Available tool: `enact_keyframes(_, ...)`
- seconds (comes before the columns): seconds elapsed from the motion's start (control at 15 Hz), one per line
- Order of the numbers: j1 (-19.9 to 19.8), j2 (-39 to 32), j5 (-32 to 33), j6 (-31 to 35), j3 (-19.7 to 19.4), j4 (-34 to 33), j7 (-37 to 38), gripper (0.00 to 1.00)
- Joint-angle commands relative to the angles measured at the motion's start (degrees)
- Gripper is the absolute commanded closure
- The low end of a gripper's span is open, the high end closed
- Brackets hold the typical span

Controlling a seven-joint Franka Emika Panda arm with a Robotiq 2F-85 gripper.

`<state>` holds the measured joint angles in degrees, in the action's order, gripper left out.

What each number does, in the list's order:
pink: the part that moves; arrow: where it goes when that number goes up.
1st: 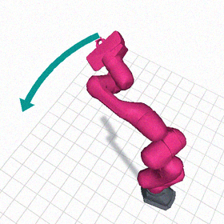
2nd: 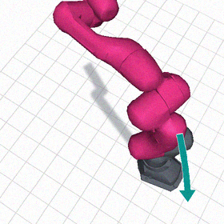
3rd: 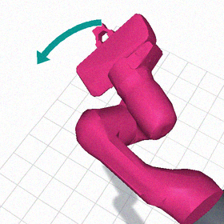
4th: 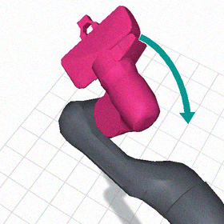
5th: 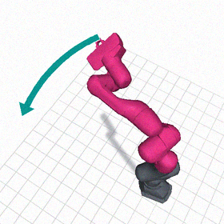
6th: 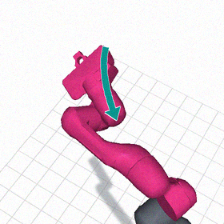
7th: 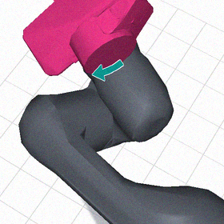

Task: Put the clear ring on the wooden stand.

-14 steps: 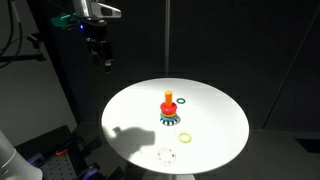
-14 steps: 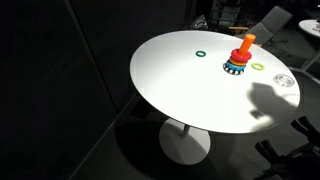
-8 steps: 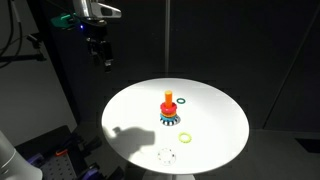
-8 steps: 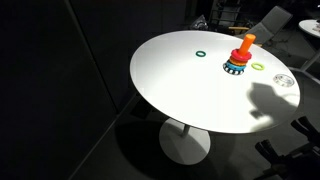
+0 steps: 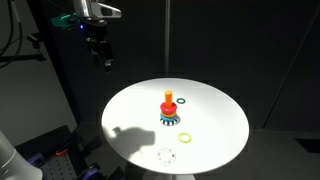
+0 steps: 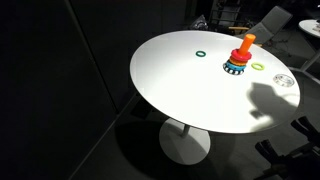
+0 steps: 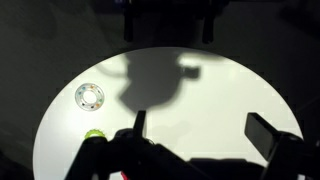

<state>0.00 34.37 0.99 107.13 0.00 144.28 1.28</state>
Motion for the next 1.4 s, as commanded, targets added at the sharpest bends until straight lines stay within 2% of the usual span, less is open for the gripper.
enact_keyframes(0.0,-0.12,-0.02,-0.07,-0.12,0.11,-0.1,-0.06,0.0)
enact_keyframes(0.2,-0.12,-0.02,-0.07,-0.12,0.11,-0.1,-0.06,0.0)
enact_keyframes(0.73,-0.9,-3.66,0.23,5.59,-0.14,-2.35,0.77,0.0)
enact_keyframes(1.33,-4.08,-11.19,-0.31,6.81,-4.8,-5.34,-1.24,0.0)
